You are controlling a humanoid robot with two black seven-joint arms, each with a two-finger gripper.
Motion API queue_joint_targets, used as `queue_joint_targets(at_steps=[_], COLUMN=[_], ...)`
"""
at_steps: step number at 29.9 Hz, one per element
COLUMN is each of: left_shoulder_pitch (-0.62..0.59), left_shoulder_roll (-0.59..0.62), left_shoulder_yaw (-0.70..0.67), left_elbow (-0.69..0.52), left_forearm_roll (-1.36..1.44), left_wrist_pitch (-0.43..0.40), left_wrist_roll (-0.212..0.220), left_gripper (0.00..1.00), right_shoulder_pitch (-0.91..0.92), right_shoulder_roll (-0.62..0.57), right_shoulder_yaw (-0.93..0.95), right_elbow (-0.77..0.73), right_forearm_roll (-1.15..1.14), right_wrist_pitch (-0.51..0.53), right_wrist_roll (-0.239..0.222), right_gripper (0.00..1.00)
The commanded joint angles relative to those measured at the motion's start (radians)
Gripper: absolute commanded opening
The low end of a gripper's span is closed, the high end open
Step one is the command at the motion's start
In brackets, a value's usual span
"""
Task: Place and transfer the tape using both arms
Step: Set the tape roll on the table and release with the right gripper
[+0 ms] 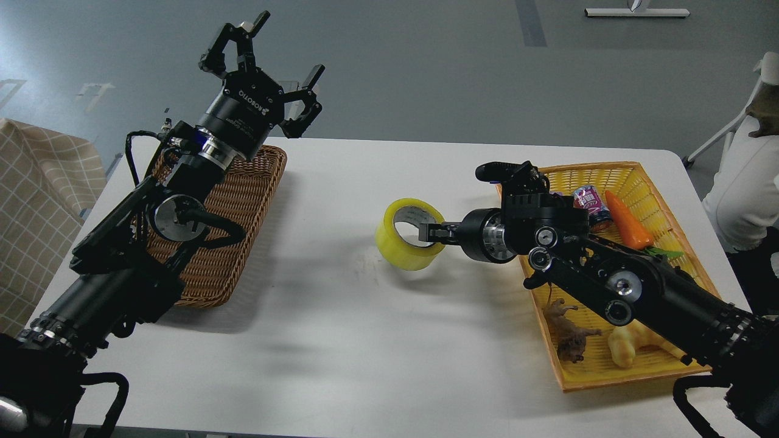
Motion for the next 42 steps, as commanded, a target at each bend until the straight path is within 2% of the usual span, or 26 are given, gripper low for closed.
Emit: queue_joint_targets(at_steps=[1, 5, 7, 8, 9, 18, 19, 38, 42], left_shoulder_pitch=[0.0, 0.0, 0.0, 0.0, 0.0, 0.0, 0.0, -0.002, -0.003], left_shoulder_roll=[-0.001, 0.002, 0.002, 0.002, 0.002, -0.001, -0.001, -0.001, 0.002], left_shoulder_yaw=[0.0, 0.0, 0.0, 0.0, 0.0, -0.002, -0.002, -0.003, -0.003], left_elbow=[0.0, 0.0, 0.0, 0.0, 0.0, 0.0, 0.0, 0.0, 0.0], left_forearm_roll=[0.0, 0.0, 0.0, 0.0, 0.0, 0.0, 0.0, 0.0, 0.0], left_wrist_pitch=[0.0, 0.0, 0.0, 0.0, 0.0, 0.0, 0.0, 0.0, 0.0], left_wrist_roll=[0.0, 0.0, 0.0, 0.0, 0.0, 0.0, 0.0, -0.001, -0.001], left_gripper=[0.98, 0.98, 0.98, 0.98, 0.98, 0.98, 0.98, 0.98, 0.98], right_shoulder_pitch=[0.002, 0.003, 0.005, 0.011, 0.014, 0.016, 0.016, 0.097, 0.12], right_shoulder_roll=[0.024, 0.044, 0.05, 0.052, 0.055, 0.056, 0.056, 0.058, 0.069], right_shoulder_yaw=[-0.023, -0.03, -0.03, -0.03, -0.03, -0.033, -0.033, -0.147, -0.201], right_elbow=[-0.025, -0.048, -0.05, -0.051, -0.051, -0.053, -0.053, -0.11, -0.122], right_forearm_roll=[0.0, -0.002, -0.002, -0.002, -0.002, -0.002, -0.002, -0.005, -0.003], right_wrist_pitch=[0.0, 0.0, 0.0, 0.0, 0.0, 0.0, 0.0, 0.0, 0.0], right_wrist_roll=[0.0, 0.0, 0.0, 0.0, 0.0, 0.0, 0.0, 0.0, 0.0], right_gripper=[0.0, 0.0, 0.08, 0.15, 0.17, 0.22, 0.26, 0.26, 0.3])
